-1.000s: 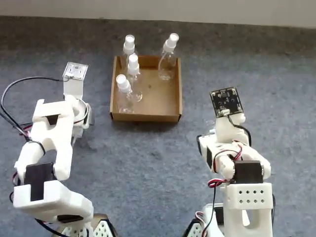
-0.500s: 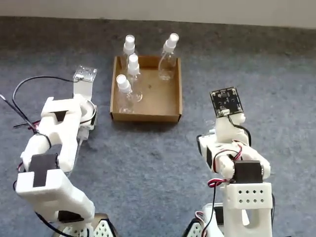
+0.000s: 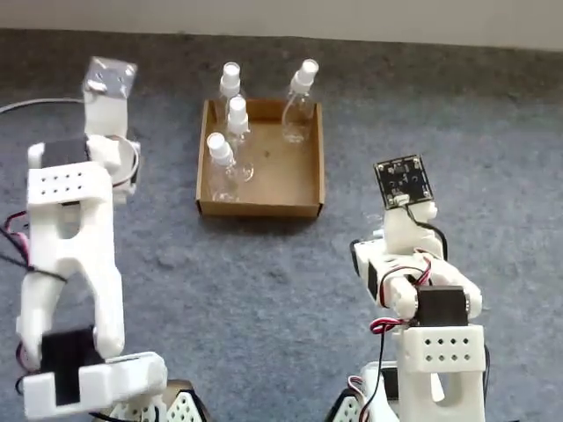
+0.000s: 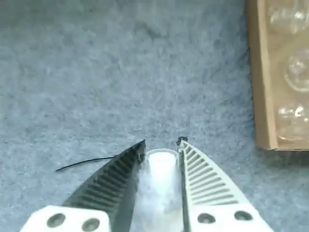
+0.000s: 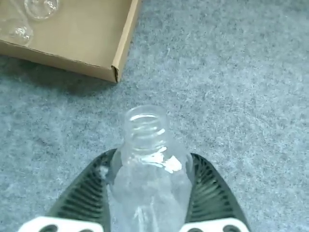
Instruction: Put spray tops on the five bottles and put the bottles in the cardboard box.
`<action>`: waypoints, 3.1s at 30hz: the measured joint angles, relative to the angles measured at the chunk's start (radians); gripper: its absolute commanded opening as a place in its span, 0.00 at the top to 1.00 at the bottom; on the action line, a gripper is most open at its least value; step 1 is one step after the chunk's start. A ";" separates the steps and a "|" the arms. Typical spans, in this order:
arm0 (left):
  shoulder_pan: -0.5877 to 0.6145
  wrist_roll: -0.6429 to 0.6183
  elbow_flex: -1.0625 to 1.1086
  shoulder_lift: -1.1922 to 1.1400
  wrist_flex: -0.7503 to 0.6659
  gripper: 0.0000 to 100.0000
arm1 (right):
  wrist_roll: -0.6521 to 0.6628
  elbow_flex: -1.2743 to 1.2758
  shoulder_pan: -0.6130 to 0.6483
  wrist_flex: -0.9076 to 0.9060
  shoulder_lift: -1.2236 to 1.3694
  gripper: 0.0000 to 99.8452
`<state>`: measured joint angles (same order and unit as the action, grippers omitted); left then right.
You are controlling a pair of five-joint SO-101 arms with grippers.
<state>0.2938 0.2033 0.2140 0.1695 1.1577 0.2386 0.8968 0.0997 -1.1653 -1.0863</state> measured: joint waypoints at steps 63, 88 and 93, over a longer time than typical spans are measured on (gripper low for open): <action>-0.980 -0.150 0.103 0.677 -0.628 0.99 | -0.227 0.655 0.489 0.927 -0.511 1.00; -0.841 -0.152 0.334 0.675 -0.628 0.99 | -0.227 0.655 0.485 0.927 -0.511 1.00; -0.832 -0.155 0.451 0.720 -0.546 0.99 | -0.227 0.657 0.485 0.927 -0.511 1.00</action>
<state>-0.5378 0.0483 0.6651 0.8892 0.6114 0.0115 1.5535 0.5846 -0.2386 -1.5973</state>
